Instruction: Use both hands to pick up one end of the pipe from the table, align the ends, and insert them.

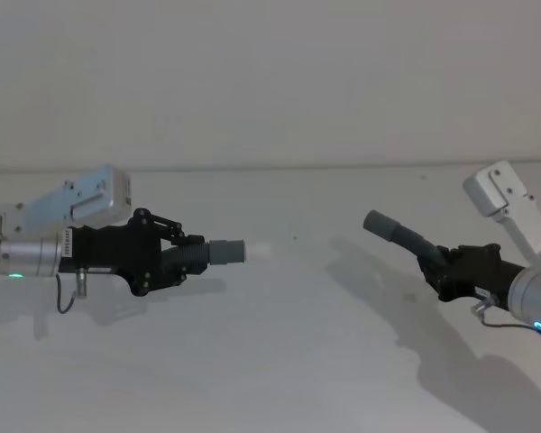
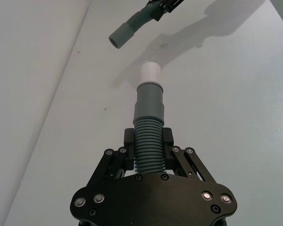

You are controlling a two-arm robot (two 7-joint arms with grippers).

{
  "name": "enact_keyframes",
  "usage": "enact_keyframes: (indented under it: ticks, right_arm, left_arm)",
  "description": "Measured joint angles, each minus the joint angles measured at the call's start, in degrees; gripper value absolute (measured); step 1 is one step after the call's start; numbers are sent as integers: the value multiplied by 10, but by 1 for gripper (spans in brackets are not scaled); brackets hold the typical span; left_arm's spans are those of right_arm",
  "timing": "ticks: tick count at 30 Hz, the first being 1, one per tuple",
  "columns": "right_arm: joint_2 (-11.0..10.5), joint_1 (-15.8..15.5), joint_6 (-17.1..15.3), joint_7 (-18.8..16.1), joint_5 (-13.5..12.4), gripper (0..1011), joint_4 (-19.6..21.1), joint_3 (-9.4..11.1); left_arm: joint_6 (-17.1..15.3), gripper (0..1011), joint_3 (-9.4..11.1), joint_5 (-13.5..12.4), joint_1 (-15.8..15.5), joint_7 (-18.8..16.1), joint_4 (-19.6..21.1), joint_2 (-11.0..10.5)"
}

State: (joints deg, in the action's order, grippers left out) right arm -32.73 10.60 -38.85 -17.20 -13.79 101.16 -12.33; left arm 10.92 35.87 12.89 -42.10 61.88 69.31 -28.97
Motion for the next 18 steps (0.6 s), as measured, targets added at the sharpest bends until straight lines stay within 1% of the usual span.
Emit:
enact_keyframes:
  ticks: [3,4,7,8,9,10,12,15,18]
  right_arm:
    - [-14,2,7,-15,4,240,6,-5]
    - [-26,4,11,-27,7,240,11,-8]
    - [-46,7,17,-49,12,240,21,-12]
    - [-58,9,19,-60,14,240,27,-15]
    - [-58,9,19,-60,14,240,27,-15]
    - [-64,9,21,-64,16,240,29,-16]
    - [-86,13,26,-87,19,240,39,-21]
    - [-100,16,29,-101,21,240,44,-25]
    - [-121,23,35,-125,25,240,52,-33]
  left_arm:
    - [0,307,0,0,0,0,0,0]
    - [0,307,0,0,0,0,0,0]
    - [0,307,0,0,0,0,0,0]
    - [0,307,0,0,0,0,0,0]
    - [0,307,0,0,0,0,0,0]
    - [0,307,0,0,0,0,0,0]
    - [0,307,0,0,0,0,0,0]
    - [0,307,0,0,0,0,0,0]
    - [0,307,0,0,0,0,0,0]
